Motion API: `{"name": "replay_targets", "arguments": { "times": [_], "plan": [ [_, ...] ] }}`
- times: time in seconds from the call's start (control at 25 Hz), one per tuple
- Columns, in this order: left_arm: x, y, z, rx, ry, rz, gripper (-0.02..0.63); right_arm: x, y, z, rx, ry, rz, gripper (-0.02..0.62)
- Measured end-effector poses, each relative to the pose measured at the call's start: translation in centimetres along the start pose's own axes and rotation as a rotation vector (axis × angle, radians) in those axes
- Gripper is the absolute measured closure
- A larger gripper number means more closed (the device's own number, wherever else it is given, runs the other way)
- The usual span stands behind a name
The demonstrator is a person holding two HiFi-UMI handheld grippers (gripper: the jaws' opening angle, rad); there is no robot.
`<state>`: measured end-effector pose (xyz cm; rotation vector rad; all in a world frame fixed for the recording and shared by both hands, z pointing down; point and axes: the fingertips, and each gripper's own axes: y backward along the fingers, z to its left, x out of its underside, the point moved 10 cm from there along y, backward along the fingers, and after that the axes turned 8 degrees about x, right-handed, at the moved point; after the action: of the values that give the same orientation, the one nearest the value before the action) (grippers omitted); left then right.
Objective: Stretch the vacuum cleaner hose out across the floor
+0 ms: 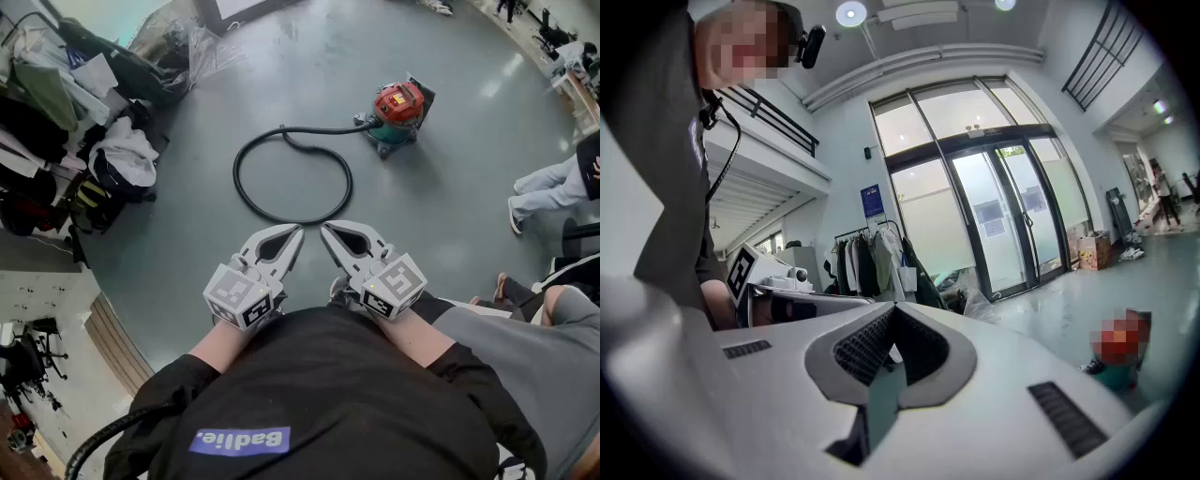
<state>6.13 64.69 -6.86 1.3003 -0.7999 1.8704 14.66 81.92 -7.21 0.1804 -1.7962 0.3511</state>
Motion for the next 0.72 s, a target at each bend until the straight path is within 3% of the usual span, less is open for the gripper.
{"name": "replay_targets", "arguments": {
  "times": [0.72],
  "plan": [
    [0.3,-0.2,1.2,0.003,0.023,0.001,0.601,0.0,-1.4,-0.9,-0.023,-0.049,-0.026,0.592]
  ]
}}
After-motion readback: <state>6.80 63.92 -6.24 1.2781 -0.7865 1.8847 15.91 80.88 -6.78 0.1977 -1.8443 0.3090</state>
